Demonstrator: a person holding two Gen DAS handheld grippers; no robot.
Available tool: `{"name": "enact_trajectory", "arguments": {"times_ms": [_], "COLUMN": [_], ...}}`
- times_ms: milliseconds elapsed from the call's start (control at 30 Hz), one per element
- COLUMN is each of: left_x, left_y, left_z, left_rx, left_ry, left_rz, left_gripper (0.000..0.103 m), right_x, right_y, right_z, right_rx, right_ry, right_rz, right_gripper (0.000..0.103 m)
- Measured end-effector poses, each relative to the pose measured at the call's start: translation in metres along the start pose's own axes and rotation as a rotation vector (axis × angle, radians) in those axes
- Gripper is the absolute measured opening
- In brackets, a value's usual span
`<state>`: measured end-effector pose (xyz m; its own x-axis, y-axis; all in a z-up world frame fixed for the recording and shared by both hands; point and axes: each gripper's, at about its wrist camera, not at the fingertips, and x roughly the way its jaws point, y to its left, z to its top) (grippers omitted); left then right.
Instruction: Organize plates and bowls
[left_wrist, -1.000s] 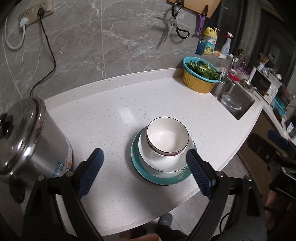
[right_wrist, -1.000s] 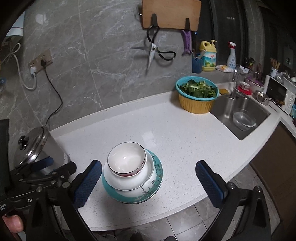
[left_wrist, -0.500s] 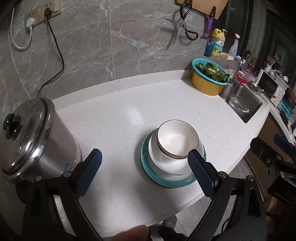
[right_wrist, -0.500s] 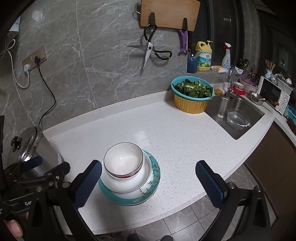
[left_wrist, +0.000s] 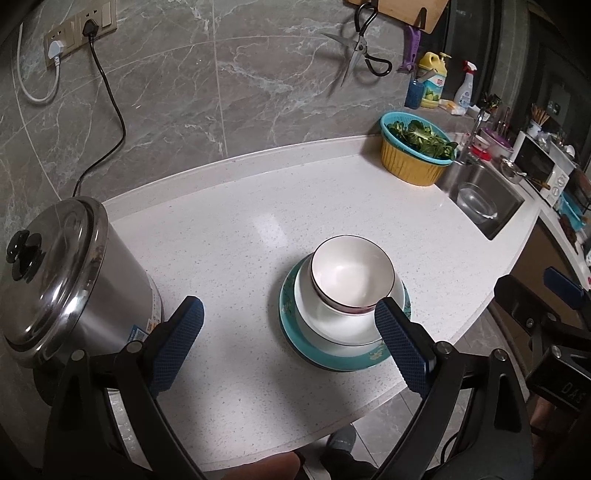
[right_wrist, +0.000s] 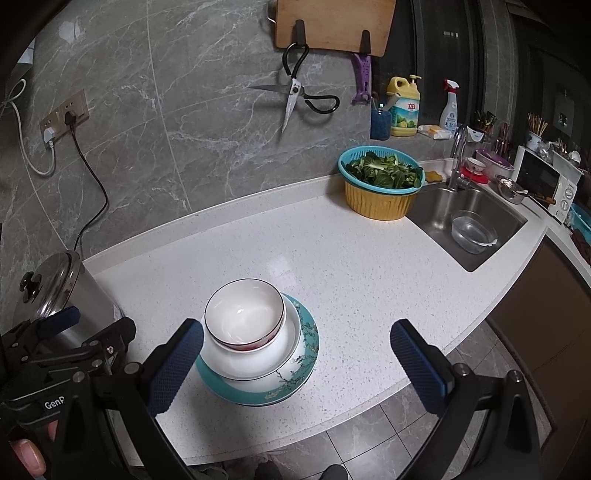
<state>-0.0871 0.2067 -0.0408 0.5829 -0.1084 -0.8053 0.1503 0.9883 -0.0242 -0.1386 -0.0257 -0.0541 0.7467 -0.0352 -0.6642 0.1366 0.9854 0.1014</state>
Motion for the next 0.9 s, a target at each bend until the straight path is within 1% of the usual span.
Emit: {"name": "enact_trajectory", "arguments": {"times_ms": [333,900], "left_x": [0.0007,0.0036], "left_y": [-0.0002,-0.0019], "left_z": [-0.0003,-0.0034], "left_rx": [0.004,-0.001], "left_ry": [0.003,0.015], "left_rz": [0.025,0.030], "left_gripper": [0.094,0.094], "right_x": [0.0021,0.0062], "right_y": [-0.0014,-0.0048], "right_z": [-0.0018,-0.0028], "right_rx": [-0.006,-0.012], "right_ry": [0.008,0.025], "right_rz": [0.004,0.011], "right_gripper": [0.103,0.103]}}
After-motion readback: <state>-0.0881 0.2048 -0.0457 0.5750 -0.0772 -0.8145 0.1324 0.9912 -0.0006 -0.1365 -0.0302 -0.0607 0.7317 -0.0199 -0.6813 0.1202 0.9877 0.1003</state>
